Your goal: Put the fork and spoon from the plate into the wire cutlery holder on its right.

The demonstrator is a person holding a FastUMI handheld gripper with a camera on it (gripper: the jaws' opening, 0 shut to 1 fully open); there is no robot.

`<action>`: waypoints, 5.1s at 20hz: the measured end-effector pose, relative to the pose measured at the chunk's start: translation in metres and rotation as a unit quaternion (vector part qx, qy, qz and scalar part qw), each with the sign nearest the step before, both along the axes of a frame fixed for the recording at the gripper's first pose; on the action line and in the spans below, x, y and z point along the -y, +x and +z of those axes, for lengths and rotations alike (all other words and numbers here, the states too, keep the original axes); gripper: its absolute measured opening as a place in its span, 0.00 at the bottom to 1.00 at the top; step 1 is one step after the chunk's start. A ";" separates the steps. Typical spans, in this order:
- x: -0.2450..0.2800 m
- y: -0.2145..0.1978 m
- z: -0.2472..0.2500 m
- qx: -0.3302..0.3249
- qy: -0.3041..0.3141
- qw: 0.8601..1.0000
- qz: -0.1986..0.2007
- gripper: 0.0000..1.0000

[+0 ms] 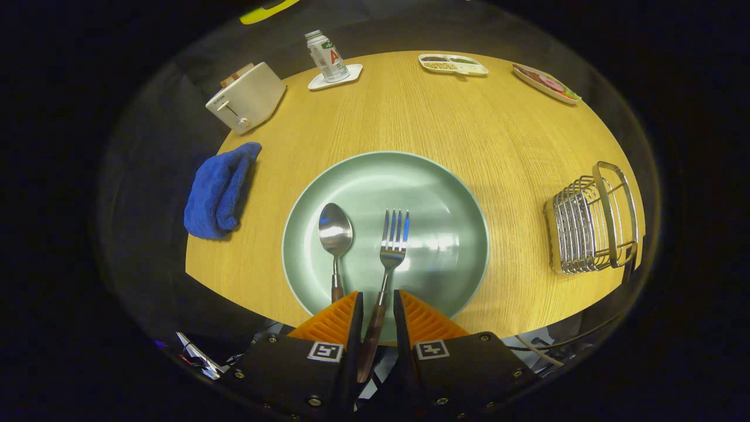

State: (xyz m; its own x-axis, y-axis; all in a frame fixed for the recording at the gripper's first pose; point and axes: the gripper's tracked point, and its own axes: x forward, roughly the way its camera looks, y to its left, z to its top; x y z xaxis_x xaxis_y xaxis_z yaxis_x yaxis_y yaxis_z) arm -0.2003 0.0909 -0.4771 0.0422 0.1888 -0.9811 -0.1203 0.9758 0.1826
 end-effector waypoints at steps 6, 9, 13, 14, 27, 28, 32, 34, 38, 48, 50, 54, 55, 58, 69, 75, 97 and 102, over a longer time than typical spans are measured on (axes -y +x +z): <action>0.001 -0.010 -0.012 -0.027 -0.008 1.000 0.009 0.14; 0.007 -0.004 -0.009 -0.011 -0.026 1.000 0.002 0.01; 0.008 0.009 -0.002 0.002 -0.013 1.000 -0.014 0.01; 0.009 0.012 0.000 0.007 -0.011 1.000 -0.017 0.01; 0.060 0.084 0.074 0.092 -0.007 0.994 -0.062 0.01; 0.071 0.088 0.079 0.097 -0.011 0.993 -0.069 0.01; 0.120 0.093 0.095 0.110 -0.038 0.988 -0.101 0.01; 0.145 0.090 0.103 0.110 -0.051 0.985 -0.120 0.01; 0.185 0.076 0.112 0.101 -0.072 0.981 -0.152 0.01; 0.206 0.040 0.097 0.012 -0.058 0.984 -0.168 0.01; 0.208 0.040 0.095 0.004 -0.055 0.983 -0.174 0.01; 0.213 0.038 0.092 -0.019 -0.062 0.984 -0.165 0.02; 0.213 0.040 0.092 -0.019 -0.064 0.985 -0.161 0.02; 0.215 0.045 0.093 -0.009 -0.071 0.985 -0.157 0.06; 0.228 0.078 0.117 0.057 -0.097 0.981 -0.156 0.17; 0.235 0.098 0.145 0.119 -0.116 0.973 -0.161 0.20; 0.050 0.115 0.132 0.159 -0.013 0.987 -0.017 0.20; -0.002 0.084 0.097 0.106 0.014 0.993 0.041 0.20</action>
State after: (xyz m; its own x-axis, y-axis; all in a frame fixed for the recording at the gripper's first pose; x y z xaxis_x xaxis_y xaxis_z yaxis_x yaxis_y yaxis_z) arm -0.1167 0.0929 -0.3806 0.2313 0.2268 -0.9461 -0.2383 0.9560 0.1710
